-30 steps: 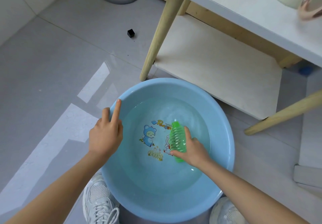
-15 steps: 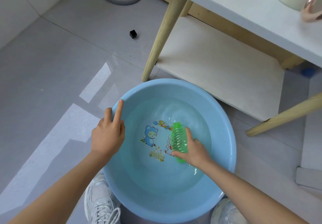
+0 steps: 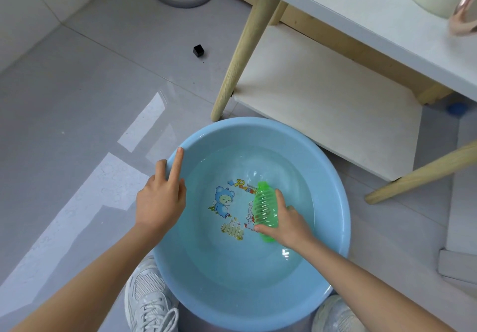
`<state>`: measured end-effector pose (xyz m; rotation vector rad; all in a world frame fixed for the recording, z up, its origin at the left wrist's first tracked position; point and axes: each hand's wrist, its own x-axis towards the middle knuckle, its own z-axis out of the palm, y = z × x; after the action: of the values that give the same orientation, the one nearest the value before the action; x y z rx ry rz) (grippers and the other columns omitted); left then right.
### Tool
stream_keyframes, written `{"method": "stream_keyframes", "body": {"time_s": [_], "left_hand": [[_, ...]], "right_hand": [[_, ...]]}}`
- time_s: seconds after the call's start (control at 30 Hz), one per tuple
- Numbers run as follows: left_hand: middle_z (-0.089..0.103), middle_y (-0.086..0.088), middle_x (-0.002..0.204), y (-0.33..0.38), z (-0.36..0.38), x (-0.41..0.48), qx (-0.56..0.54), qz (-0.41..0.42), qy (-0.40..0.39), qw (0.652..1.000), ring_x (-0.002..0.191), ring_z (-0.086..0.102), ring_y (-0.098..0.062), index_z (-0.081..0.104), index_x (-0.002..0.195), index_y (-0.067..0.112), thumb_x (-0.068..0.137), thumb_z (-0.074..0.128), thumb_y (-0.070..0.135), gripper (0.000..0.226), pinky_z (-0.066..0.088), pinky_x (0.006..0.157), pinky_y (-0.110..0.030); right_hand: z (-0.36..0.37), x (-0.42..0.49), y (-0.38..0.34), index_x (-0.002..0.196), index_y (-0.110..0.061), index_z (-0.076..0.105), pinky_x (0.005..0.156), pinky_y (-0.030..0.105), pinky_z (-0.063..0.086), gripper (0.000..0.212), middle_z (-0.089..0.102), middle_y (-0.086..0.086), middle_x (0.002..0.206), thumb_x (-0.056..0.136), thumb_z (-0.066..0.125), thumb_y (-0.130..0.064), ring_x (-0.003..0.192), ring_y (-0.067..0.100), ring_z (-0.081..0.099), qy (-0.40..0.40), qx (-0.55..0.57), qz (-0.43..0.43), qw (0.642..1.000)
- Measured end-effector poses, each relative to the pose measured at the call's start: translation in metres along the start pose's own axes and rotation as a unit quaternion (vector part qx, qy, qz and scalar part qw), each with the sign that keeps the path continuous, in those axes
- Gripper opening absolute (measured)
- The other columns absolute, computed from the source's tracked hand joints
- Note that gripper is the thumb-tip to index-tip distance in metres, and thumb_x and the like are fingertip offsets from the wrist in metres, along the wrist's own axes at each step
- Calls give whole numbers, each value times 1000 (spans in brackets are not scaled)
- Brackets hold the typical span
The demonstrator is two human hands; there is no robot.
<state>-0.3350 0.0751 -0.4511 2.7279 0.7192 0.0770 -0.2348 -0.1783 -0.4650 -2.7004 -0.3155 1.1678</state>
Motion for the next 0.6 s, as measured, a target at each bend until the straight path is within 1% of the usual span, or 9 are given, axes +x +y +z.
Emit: {"method": "stream_keyframes", "body": {"time_s": [0.23,0.4,0.6], "left_hand": [[48,-18,107,0,0,0,0,1,3,1000,53,34,-25,32,147,16,87,59,12,66,26,42,-25],[47,-17,106,0,1,0,-2,-3,4,1000,52,35,-26,32,147,18,87,59,12,66,30,42,-27],[47,-17,105,1,0,0,-5,-1,6,1000,52,34,-25,33,146,17,86,60,11,66,29,42,-26]], "right_hand": [[0,0,-1,152,-28,-5,89,35,47,114,50,16,123,73,69,-63,112,33,56,1,-1,1,1000],[-1,-1,-2,152,-28,-6,88,35,45,114,50,15,125,74,68,-64,115,32,55,2,-9,0,1000],[0,-1,-2,152,-28,-6,88,35,45,114,50,16,124,73,69,-64,114,32,55,2,-8,2,1000]]}}
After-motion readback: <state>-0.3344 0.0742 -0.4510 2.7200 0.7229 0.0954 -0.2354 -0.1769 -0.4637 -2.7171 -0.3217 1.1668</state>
